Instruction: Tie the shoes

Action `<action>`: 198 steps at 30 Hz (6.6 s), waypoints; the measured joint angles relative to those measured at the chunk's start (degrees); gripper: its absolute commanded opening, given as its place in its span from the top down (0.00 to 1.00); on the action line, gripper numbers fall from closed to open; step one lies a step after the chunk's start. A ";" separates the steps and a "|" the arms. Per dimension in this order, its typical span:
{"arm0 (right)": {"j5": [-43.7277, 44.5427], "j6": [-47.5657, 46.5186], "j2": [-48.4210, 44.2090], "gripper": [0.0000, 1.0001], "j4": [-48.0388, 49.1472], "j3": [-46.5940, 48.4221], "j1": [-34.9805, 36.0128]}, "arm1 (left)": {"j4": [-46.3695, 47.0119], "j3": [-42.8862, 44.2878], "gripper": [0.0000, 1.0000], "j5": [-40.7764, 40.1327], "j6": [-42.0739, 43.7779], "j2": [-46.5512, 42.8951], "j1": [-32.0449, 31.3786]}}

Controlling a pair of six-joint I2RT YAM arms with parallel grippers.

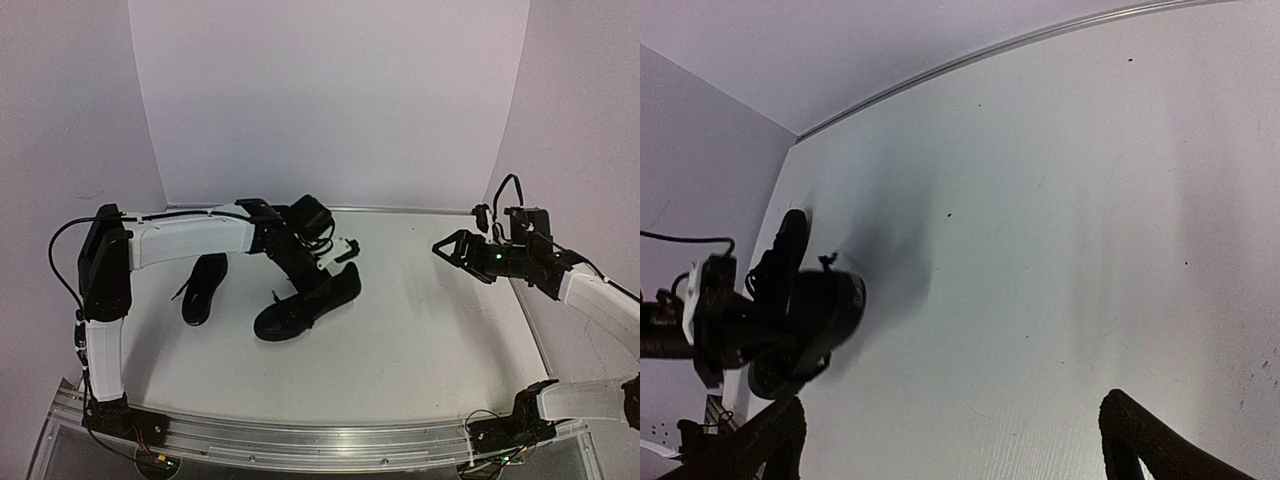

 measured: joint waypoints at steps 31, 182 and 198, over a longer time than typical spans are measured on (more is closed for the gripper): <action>-14.73 -8.38 31.80 0.02 6.79 9.70 13.12 | 17.67 -44.01 0.00 3.13 -16.42 -21.97 -7.49; 22.08 6.43 26.69 1.00 -0.18 10.66 37.78 | 30.02 -32.15 0.46 3.62 15.97 -2.95 -6.02; 22.14 6.56 25.45 1.00 -0.46 9.92 37.13 | 20.27 -40.93 0.20 -2.41 9.03 -19.29 -5.75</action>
